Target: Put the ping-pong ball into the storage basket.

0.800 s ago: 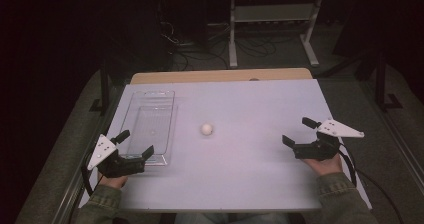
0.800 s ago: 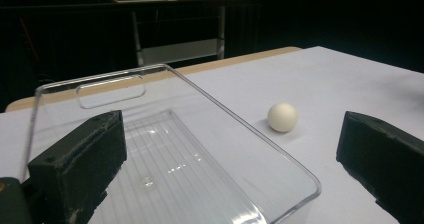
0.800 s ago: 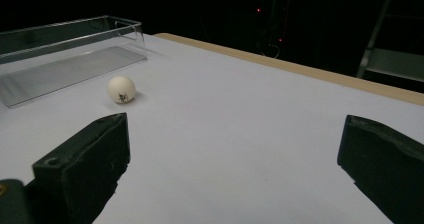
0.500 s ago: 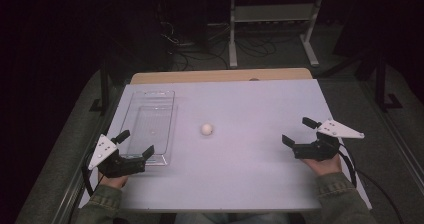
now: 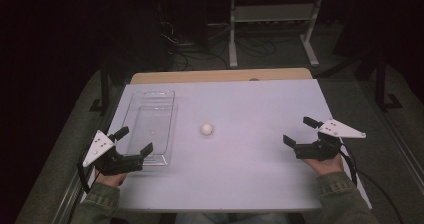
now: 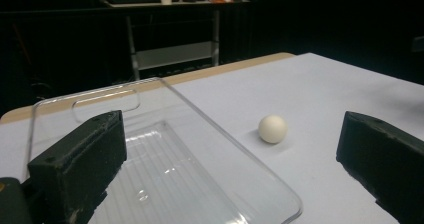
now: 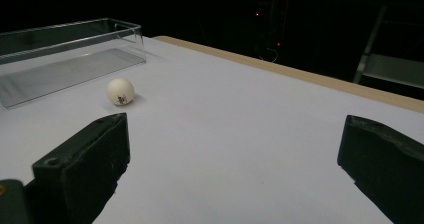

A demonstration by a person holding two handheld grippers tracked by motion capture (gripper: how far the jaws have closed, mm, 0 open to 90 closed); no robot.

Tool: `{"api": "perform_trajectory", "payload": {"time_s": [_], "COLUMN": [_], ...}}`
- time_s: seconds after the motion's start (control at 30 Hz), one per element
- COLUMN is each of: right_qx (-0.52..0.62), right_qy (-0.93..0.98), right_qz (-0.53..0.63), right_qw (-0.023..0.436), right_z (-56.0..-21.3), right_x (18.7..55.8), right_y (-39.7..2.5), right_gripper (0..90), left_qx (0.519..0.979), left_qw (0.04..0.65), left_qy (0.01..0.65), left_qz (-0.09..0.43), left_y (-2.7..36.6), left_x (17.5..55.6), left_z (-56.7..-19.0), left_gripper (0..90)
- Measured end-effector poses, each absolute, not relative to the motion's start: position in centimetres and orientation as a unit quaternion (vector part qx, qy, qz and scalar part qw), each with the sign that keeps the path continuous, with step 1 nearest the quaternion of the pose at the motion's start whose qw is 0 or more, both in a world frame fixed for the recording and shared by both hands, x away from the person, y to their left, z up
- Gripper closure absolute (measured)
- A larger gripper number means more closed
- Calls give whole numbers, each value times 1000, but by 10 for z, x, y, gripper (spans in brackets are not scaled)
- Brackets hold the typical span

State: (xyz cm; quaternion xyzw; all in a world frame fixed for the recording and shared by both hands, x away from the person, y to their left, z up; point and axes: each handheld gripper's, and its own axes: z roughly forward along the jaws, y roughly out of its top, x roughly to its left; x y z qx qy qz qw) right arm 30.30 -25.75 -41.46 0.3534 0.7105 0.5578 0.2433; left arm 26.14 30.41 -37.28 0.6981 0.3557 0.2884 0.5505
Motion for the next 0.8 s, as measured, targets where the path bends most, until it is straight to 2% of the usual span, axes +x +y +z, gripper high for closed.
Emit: {"api": "perform_trajectory", "payload": {"time_s": [0.8], "right_qx": [355], "right_qy": [719], "right_qz": [552], "right_qw": [228], "right_z": [-416], "right_x": [304], "right_y": [-259], "right_gripper": [0], "left_qx": [751], "left_qw": [518], "left_qy": [319], "left_qz": [255], "left_y": [276], "left_x": [293], "left_z": [-337], "left_gripper": [0]}}
